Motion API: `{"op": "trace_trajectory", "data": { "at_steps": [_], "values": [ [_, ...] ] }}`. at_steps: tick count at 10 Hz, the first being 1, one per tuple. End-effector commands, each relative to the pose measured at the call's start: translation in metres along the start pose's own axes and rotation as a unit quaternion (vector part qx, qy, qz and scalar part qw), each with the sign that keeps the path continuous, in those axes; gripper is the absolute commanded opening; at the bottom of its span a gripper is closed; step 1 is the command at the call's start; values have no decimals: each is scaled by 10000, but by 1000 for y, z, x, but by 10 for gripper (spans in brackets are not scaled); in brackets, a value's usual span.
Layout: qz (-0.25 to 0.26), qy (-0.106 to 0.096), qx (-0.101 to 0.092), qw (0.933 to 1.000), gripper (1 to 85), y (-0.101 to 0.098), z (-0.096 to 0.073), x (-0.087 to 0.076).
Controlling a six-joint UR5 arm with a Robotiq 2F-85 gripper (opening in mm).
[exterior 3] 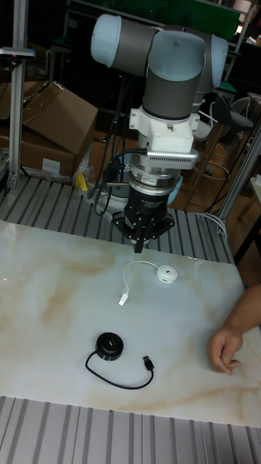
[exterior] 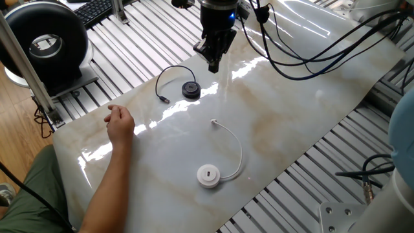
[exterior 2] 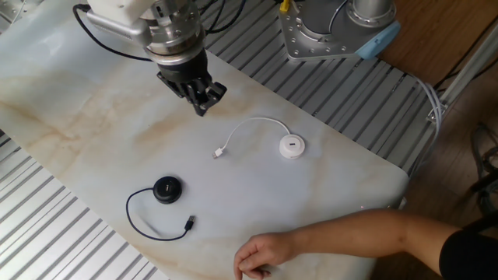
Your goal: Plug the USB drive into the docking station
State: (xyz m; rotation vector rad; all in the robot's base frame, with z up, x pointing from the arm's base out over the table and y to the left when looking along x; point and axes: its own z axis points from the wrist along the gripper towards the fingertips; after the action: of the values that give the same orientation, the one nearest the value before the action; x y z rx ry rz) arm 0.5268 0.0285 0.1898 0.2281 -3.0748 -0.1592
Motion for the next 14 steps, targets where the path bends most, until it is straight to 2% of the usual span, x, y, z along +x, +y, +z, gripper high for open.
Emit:
{"op": "trace_trajectory", "data": {
  "at_steps": [1, 3, 4, 5, 7, 8, 10, 12, 14],
  "values": [
    [-39, -120, 134, 9998, 13, -7, 0, -7],
    [-109, -181, 129, 9997, 13, -6, 1, -13],
    [-252, -250, 300, 9989, 13, -16, 3, -16],
    [-267, -253, 325, 9988, 13, -18, 4, -15],
    [-175, -171, 230, 9994, 13, -16, 7, -7],
    [-48, -141, 99, 9998, 13, -9, 6, -6],
    [77, -112, -16, 9999, 13, -1, 5, -6],
    [-32, -36, 75, 10000, 13, -8, 7, 2],
    [49, -24, 3, 10000, 13, -5, 7, 3]
  ]
}}
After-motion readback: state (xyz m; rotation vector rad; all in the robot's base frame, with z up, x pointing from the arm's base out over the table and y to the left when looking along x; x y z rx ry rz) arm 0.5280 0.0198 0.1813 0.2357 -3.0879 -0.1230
